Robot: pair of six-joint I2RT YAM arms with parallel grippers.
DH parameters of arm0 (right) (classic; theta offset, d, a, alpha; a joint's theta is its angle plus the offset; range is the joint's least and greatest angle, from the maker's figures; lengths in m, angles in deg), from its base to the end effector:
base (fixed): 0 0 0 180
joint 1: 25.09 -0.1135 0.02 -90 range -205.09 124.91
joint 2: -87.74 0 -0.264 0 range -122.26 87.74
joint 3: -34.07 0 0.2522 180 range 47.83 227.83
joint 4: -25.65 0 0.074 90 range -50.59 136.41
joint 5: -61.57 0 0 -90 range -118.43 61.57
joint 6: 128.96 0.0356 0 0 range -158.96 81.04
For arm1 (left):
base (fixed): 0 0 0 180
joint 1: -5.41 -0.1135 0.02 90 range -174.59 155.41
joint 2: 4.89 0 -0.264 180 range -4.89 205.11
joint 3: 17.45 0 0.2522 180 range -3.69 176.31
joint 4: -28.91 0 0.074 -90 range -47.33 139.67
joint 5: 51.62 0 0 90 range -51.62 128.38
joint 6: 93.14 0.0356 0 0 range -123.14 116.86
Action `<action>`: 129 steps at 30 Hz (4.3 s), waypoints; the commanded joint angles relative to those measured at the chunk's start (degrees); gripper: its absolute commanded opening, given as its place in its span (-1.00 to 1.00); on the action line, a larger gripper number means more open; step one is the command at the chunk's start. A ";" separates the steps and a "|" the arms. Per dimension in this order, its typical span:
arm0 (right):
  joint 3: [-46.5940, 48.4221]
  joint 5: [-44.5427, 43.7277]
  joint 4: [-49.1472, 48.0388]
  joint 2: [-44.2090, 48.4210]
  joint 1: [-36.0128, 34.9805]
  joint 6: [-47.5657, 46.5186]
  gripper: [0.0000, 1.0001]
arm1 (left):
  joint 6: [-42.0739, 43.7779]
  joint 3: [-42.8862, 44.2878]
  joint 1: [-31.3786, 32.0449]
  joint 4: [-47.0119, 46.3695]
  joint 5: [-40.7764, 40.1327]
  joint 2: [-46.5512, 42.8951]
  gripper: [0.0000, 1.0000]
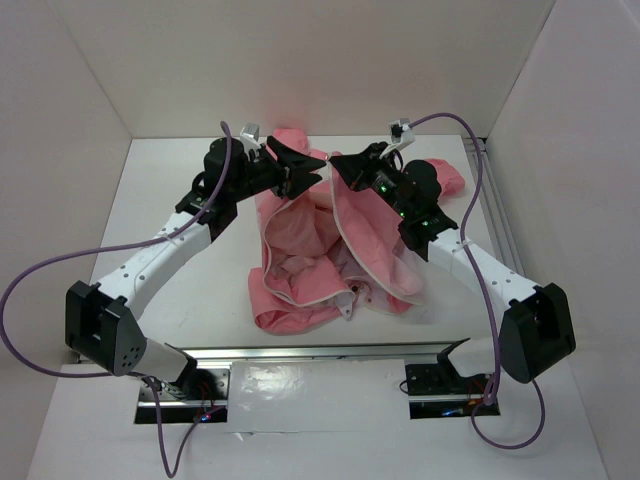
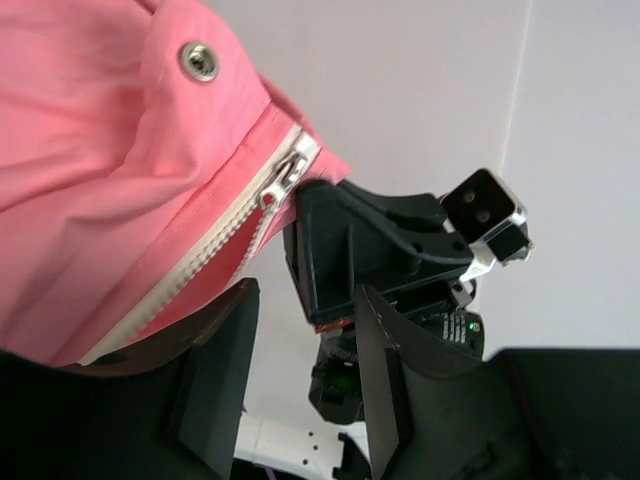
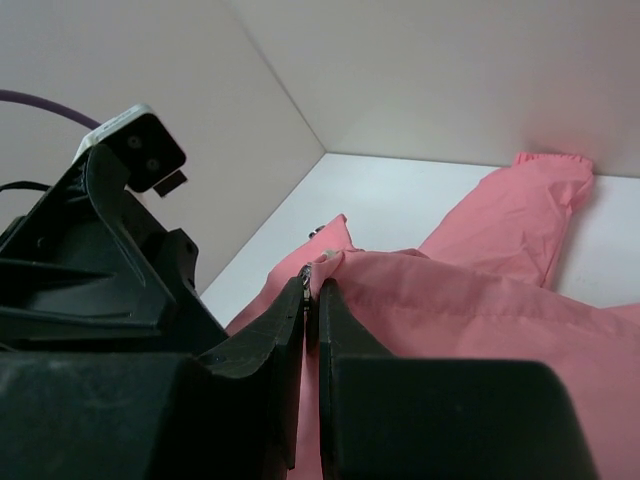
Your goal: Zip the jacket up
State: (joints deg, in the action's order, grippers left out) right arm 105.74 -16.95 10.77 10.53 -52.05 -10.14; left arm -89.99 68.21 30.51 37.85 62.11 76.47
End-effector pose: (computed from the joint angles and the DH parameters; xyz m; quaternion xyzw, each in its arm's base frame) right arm 0.2820 0.1514 0.3643 -0.0658 0.6451 0.4120 0.6401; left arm 0.3001 -0.1564 0.3848 -0.2496 0.6890 -0.6344 0.2459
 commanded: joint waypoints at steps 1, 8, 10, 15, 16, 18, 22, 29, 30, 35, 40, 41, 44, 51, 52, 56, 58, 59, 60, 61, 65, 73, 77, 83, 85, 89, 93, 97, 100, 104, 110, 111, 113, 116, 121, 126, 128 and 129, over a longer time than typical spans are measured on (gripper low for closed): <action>3.61 0.56 -0.98 1.98 0.42 -0.96 -1.00 | -3.41 3.77 0.91 -3.35 -1.14 1.95 0.14; 4.23 0.56 0.17 1.98 0.42 -1.48 -1.00 | -6.22 3.69 2.23 -3.88 -3.68 3.28 0.14; 4.23 0.56 0.69 1.98 0.42 -1.48 -1.00 | -6.23 3.17 2.23 -4.58 -4.48 3.28 0.12; 4.75 1.08 0.69 1.98 0.42 -1.48 -1.00 | -6.23 3.69 2.23 -3.97 -5.97 3.28 0.06; 4.76 1.08 0.69 2.50 0.42 -1.48 -1.00 | -6.84 3.69 2.23 -3.97 -6.58 3.28 0.04; 4.76 1.08 0.69 2.50 0.42 -1.48 -1.00 | -6.84 3.16 2.23 -4.76 -7.11 2.75 0.04; 4.76 1.08 1.22 2.50 0.42 -1.48 -1.00 | -7.36 2.11 1.70 -4.76 -8.43 2.22 0.01; 4.76 1.08 1.22 3.03 0.42 -1.48 -1.00 | -7.90 2.11 1.70 -5.55 -8.43 2.22 -0.12; 4.76 1.08 1.22 3.03 0.42 -1.48 -1.00 | -7.90 2.11 1.70 -5.55 -8.43 2.22 -0.12; 4.76 1.08 1.22 3.03 0.42 -1.48 -1.00 | -7.90 2.11 1.70 -5.64 -8.96 2.84 -0.12; 4.76 0.56 1.75 3.03 0.42 -2.01 -1.00 | -7.90 2.11 1.70 -5.64 -8.96 2.84 -0.16; 4.76 0.56 1.75 3.03 0.42 -2.01 -1.00 | -8.42 2.11 1.70 -5.64 -8.96 2.84 -0.19; 4.76 0.56 1.75 3.03 0.42 -2.01 -1.00 | -8.42 2.11 1.70 -5.64 -8.96 2.84 -0.27; 4.76 0.56 1.75 3.03 0.42 -2.01 -1.00 | -8.95 1.05 1.18 -5.11 -8.96 2.84 -0.27; 4.76 0.56 1.75 3.03 0.42 -2.01 -1.00 | -8.95 1.05 1.18 -5.11 -8.96 2.84 -0.27; 4.76 0.56 1.75 3.03 0.42 -2.01 -1.00 | -9.48 1.05 1.18 -5.64 -8.34 4.06 -0.27; 4.76 0.56 1.75 3.03 0.42 -2.01 -1.00 | -10.18 0.53 0.65 -7.04 -7.73 4.07 -0.27; 4.76 0.56 1.75 3.03 0.42 -2.01 -1.00 | -10.18 0.52 0.65 -7.05 -7.73 4.68 -0.27; 4.76 0.56 1.75 3.03 0.42 -2.01 -1.00 | -10.18 0.52 0.65 -7.05 -7.21 4.68 -0.30; 4.76 0.56 2.27 3.03 0.42 -2.62 -1.00 | -10.18 1.05 0.65 -7.65 -7.20 4.68 -0.30; 5.28 0.56 1.75 3.03 0.42 -2.63 -1.00 | -10.18 1.05 0.65 -7.66 -7.20 5.21 -0.41; 5.28 0.56 1.75 3.03 0.42 -2.10 -1.00 | -11.33 -0.18 0.12 -9.16 -4.92 5.74 -0.87; 4.67 -1.02 0.44 3.03 0.42 -2.63 -1.00 | -11.33 -0.18 0.12 -9.16 -4.39 6.26 -1.00; 4.67 -5.50 -1.50 3.03 0.42 -3.24 -1.00 | -10.19 0.87 0.12 -6.09 -4.39 6.26 -1.00; 4.67 -7.79 -2.03 3.03 -0.11 -3.77 -1.00 | -9.57 0.88 0.12 -5.30 -5.00 6.26 -1.00; 5.20 -12.27 -2.65 2.50 -0.64 -5.52 -1.00 | -8.42 2.28 0.12 -2.83 -5.01 6.26 -1.00; 5.80 -15.79 -4.05 1.89 -1.69 -6.75 -1.00 | -8.42 2.28 0.12 -2.30 -5.01 6.79 -1.00; 7.39 -17.73 -4.05 -0.04 -2.75 -9.39 -1.00 | -7.90 2.90 0.12 -1.68 -4.48 7.31 -1.00; 8.53 -19.22 -4.75 -0.57 -2.75 -9.92 -1.00 | -6.58 4.38 0.12 0.07 -4.48 7.32 -1.00; 8.54 -17.29 -5.46 -1.19 -3.27 -9.92 -1.00 | -5.97 5.61 0.12 0.78 -4.48 8.55 -1.00; 6.16 -16.41 -7.39 1.35 -4.41 -8.78 -1.00 | -5.26 8.17 0.12 1.39 -3.96 11.53 -1.00; 6.16 -16.41 -7.39 1.88 -4.42 -8.78 -1.00 | -5.26 8.78 0.12 1.39 -3.34 12.06 -1.00; 5.55 -16.41 -7.39 1.89 -4.94 -8.78 -1.00 | -5.26 9.48 -0.40 0.87 -2.64 12.86 -1.00; 5.02 -18.16 -7.39 1.89 -5.64 -9.31 -1.00 | -4.65 10.37 -0.41 1.39 -2.02 14.35 -1.00; 6.42 -20.27 -8.62 0.66 -5.65 -11.50 -1.00 | -4.12 9.14 -0.41 2.01 -1.40 13.04 -1.00; 9.32 -22.03 -8.01 -0.75 -5.65 -15.54 -1.00 | -2.02 8.61 -1.55 3.23 -1.31 11.89 -1.00; 9.85 -22.56 -8.01 -0.75 -5.65 -16.16 -1.00 | -1.05 9.22 -1.55 4.90 -1.84 11.27 -1.00; 10.46 -22.56 -8.53 -0.75 -5.65 -16.16 -1.00 | -0.52 10.01 -1.55 5.60 -2.45 11.27 -1.00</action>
State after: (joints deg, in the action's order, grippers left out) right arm 109.89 -36.64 12.75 8.41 -57.43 -23.76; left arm -94.27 77.74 29.48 36.54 60.14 89.06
